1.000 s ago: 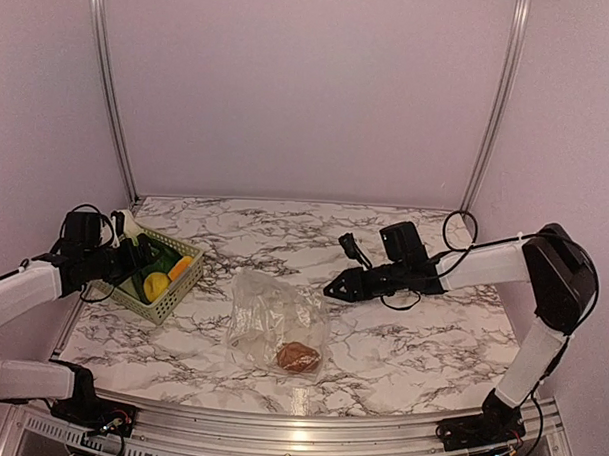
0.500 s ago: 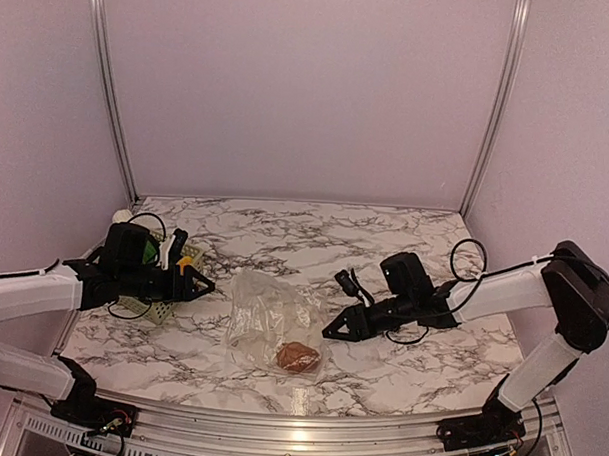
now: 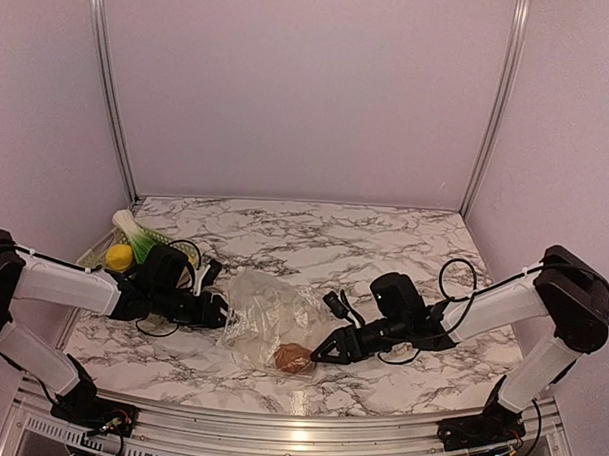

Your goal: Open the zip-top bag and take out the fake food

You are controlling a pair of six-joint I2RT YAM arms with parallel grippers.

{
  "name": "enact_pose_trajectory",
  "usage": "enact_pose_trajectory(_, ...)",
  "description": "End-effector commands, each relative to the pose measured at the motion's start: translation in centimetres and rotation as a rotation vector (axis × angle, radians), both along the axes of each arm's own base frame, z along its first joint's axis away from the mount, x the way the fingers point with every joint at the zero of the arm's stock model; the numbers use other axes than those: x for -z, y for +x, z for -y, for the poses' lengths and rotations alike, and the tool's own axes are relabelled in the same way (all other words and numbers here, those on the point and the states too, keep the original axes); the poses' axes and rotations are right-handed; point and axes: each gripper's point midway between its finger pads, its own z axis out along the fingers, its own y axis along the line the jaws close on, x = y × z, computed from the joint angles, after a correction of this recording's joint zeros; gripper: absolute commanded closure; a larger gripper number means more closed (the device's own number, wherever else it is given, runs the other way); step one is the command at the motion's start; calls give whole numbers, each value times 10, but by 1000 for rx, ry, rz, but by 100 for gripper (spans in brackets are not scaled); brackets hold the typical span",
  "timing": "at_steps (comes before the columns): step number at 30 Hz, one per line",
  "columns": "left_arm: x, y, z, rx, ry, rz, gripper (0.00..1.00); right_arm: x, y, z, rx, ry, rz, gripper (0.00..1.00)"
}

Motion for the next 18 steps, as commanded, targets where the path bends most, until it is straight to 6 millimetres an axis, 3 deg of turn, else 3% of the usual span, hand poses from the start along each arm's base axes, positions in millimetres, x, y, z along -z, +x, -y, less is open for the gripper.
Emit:
enact_pose_trajectory(1, -4, 1, 30, 60, -44, 21, 51, 1, -6, -12, -8, 30, -23, 45)
enact_pose_trajectory(5, -6, -2, 49, 108, -69, 34, 52, 20, -2, -10, 15, -27, -32, 80)
enact_pose_trajectory(8, -8, -9, 60, 148, -91, 41, 52, 35, 3, -6, 40, -87, -29, 95)
enact_pose_trajectory(10, -6, -12, 66, 170, -96, 37, 52, 42, 6, -5, 47, -111, -27, 100)
enact_pose_trajectory(18, 9, -27, 90, 251, -108, 8, 52, 57, 18, -11, 48, -169, 0, 100)
